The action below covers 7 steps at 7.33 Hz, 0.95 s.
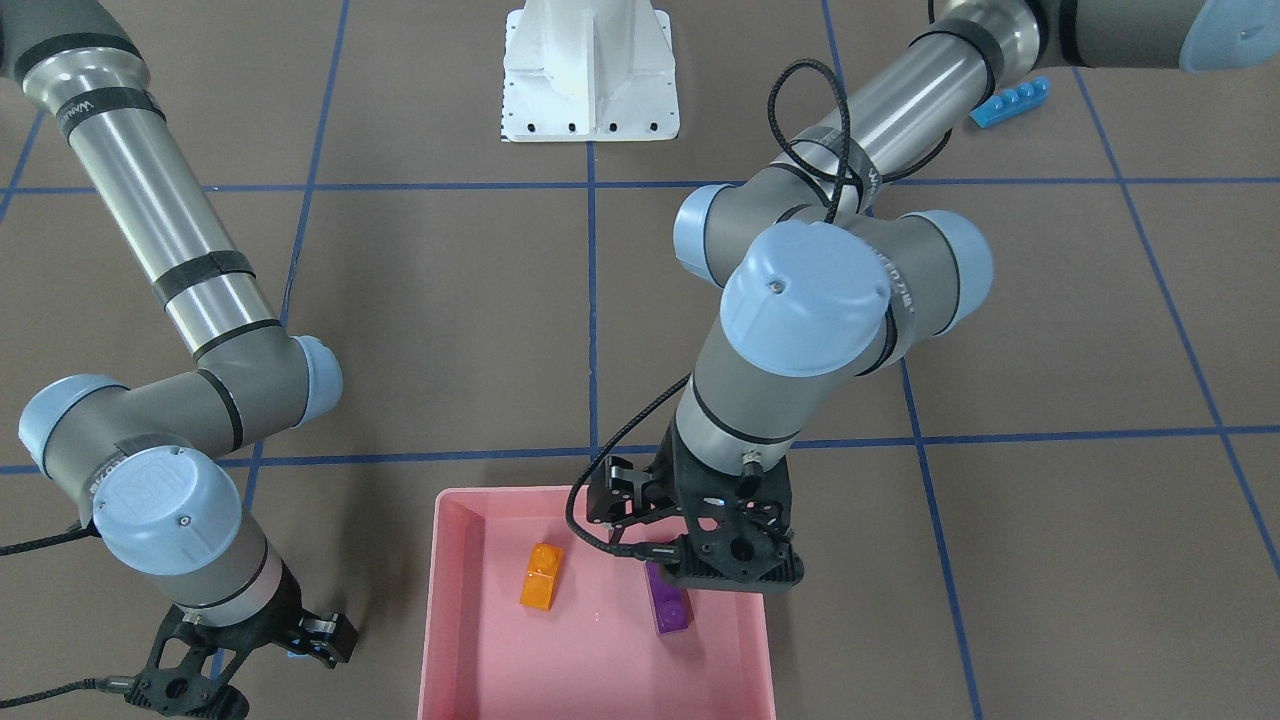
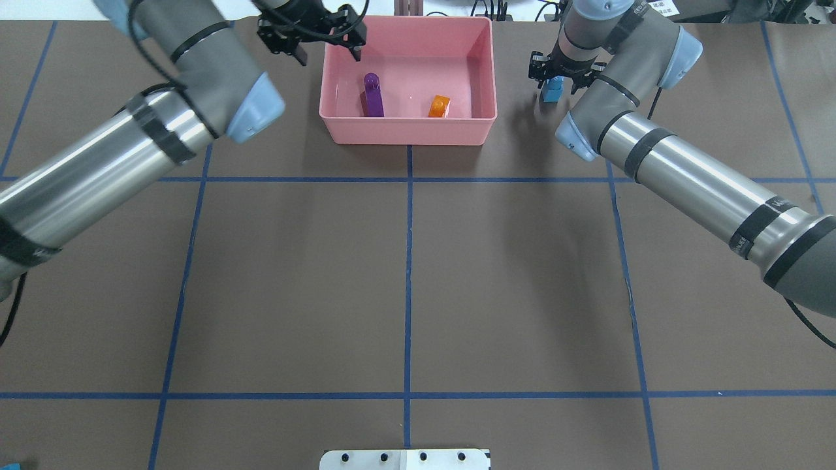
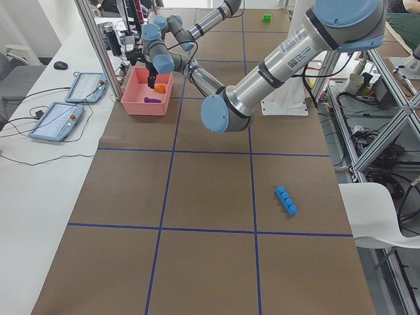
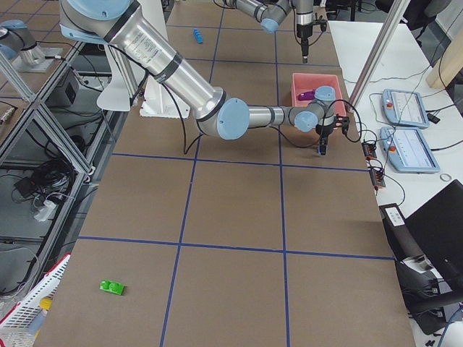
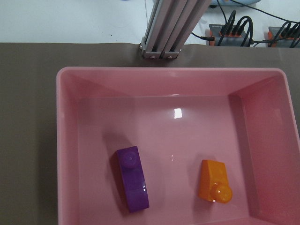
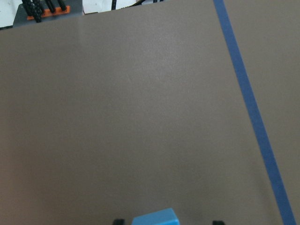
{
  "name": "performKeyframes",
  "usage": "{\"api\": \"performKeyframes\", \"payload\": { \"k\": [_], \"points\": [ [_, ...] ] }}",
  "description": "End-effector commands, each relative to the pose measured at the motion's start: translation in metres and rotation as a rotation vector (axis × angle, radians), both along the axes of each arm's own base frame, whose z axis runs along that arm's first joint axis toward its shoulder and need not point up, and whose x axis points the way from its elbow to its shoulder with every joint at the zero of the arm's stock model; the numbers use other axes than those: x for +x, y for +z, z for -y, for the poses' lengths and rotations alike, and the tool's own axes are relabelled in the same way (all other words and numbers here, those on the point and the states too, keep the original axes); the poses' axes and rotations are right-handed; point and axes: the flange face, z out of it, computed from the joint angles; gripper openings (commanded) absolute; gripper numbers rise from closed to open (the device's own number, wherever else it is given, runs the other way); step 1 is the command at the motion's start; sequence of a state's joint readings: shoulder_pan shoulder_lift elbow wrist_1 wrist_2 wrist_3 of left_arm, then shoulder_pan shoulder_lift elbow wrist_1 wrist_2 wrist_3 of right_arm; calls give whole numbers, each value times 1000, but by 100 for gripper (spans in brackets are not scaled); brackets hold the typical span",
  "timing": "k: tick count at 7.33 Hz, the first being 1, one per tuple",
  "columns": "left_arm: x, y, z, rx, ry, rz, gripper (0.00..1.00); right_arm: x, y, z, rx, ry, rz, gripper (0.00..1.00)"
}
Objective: Put all blocks into box
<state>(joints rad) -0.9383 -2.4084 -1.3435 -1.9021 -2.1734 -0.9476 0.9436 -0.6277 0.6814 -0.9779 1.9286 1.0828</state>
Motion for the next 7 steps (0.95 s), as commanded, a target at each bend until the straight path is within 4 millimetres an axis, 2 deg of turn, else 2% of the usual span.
{"api": "performKeyframes", "payload": {
  "k": [1, 2, 3, 4, 5, 6, 7],
  "points": [
    [-72, 103, -96, 41, 42, 20, 100, 9, -11, 5, 0, -1, 29, 0],
    [-106, 149, -144, 76, 84, 57, 100, 36, -36, 16, 11, 3, 81, 0],
    [-138, 186, -187, 124, 139, 103, 100, 73, -71, 27, -24, -8, 152, 0],
    [-171, 222, -230, 147, 183, 156, 100, 96, -144, 34, -22, 6, 178, 0],
    [-198, 259, -269, 197, 268, 212, 100, 80, -210, 34, -49, 0, 171, 0],
    [-220, 302, -303, 266, 346, 247, 100, 51, -234, 22, -54, -4, 193, 0],
    [-237, 327, -330, 275, 372, 257, 100, 12, -245, 3, -46, -25, 189, 0]
  ]
}}
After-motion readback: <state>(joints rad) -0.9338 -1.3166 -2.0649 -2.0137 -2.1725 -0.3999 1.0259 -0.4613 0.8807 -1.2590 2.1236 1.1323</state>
